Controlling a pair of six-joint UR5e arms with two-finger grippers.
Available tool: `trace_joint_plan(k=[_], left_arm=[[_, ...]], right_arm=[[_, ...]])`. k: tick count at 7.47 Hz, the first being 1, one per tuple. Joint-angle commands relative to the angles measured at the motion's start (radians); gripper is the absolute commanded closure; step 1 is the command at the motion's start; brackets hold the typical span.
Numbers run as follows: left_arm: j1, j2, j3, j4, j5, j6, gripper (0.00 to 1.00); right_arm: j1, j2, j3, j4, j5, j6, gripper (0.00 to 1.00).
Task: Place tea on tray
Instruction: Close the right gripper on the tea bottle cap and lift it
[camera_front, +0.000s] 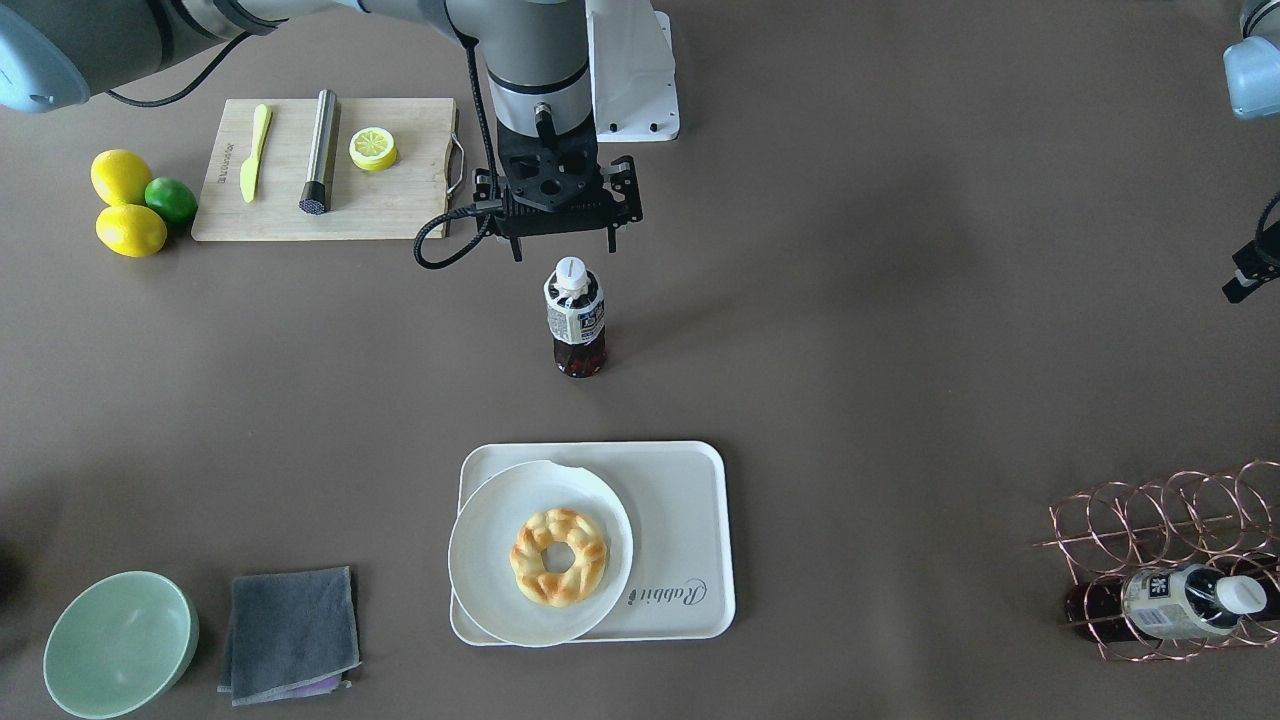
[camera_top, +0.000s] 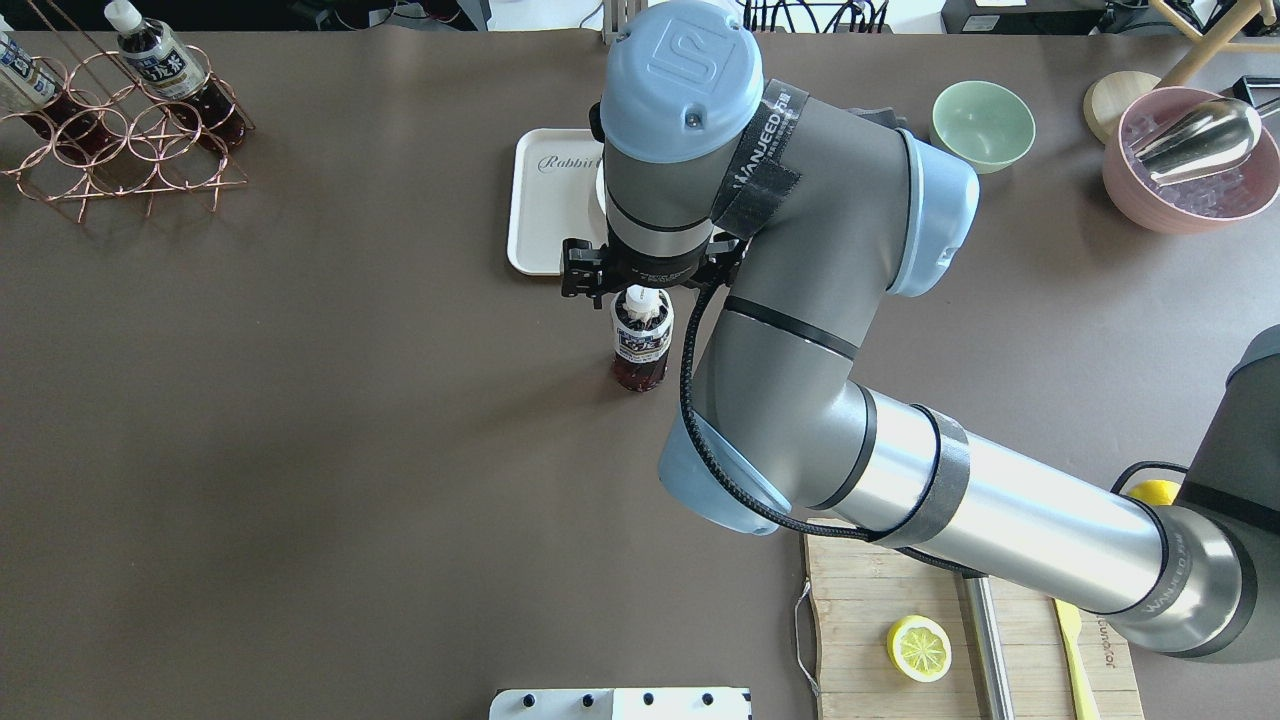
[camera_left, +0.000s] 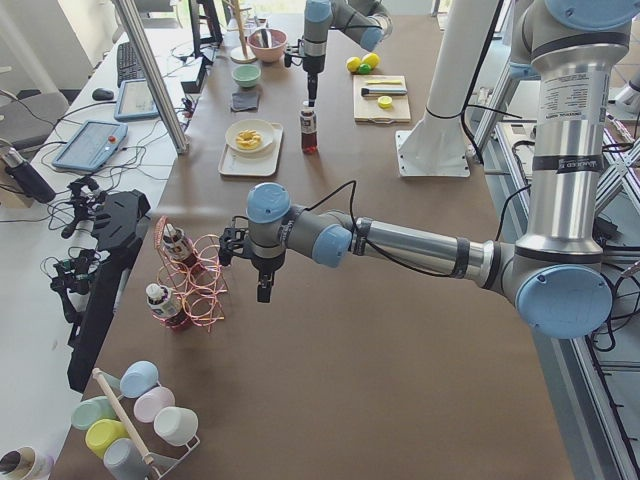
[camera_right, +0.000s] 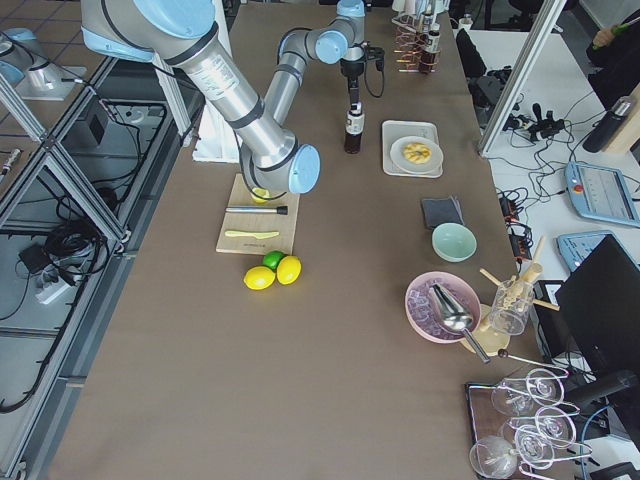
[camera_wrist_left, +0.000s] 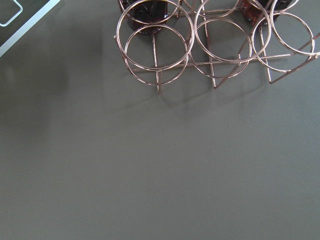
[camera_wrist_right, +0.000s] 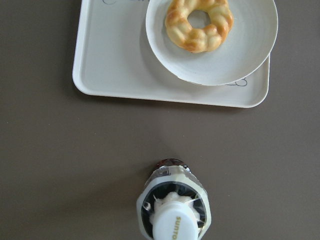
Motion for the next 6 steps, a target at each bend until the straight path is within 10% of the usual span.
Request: trace_joint_plan(k=[1,6], left_arm=[[0.001,-0.015,0.023,0.000,0.000,0.000,0.02],[0.001,-0.060,0.058,0.000,0.000,0.000,0.02]], right_arm=[[0.007,0.003,-0.043,0.047,-0.004,0.000,0.01],[-0.001,-0.009,-0.044,0.047,-0.004,0.001,0.47]])
